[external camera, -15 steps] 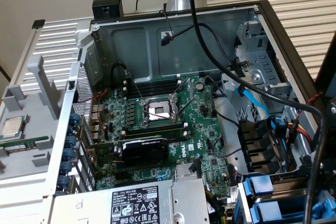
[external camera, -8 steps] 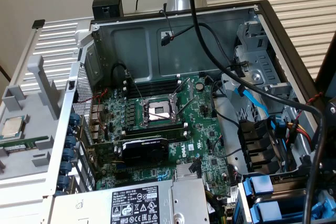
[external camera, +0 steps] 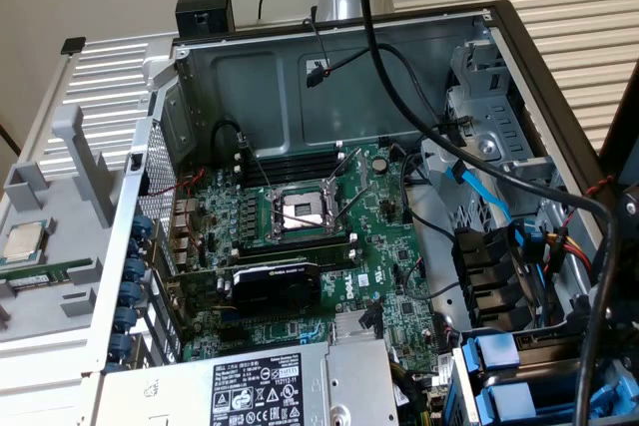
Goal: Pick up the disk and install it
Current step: 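Insert the first disk wire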
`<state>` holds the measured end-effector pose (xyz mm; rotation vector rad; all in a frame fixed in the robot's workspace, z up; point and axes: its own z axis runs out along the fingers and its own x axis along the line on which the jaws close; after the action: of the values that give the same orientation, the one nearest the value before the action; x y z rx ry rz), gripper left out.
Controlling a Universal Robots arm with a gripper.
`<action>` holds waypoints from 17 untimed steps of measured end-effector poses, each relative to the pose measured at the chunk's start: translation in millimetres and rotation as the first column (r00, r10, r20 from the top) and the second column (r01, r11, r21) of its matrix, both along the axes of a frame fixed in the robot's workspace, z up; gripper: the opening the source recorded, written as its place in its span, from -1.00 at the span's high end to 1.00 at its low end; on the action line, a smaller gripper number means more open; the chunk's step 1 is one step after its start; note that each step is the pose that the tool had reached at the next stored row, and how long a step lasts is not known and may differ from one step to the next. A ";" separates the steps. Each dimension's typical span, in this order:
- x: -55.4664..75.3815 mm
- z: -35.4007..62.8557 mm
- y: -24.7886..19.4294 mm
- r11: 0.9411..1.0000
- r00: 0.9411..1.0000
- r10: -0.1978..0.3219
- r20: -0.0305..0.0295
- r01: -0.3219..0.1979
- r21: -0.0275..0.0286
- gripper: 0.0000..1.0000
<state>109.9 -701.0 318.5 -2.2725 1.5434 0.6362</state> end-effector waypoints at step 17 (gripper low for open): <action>0.1 -0.7 0.0 1.000 1.000 0.000 -0.001 0.000 0.000 0.67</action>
<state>110.0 -700.9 317.8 -2.2724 1.5441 0.6381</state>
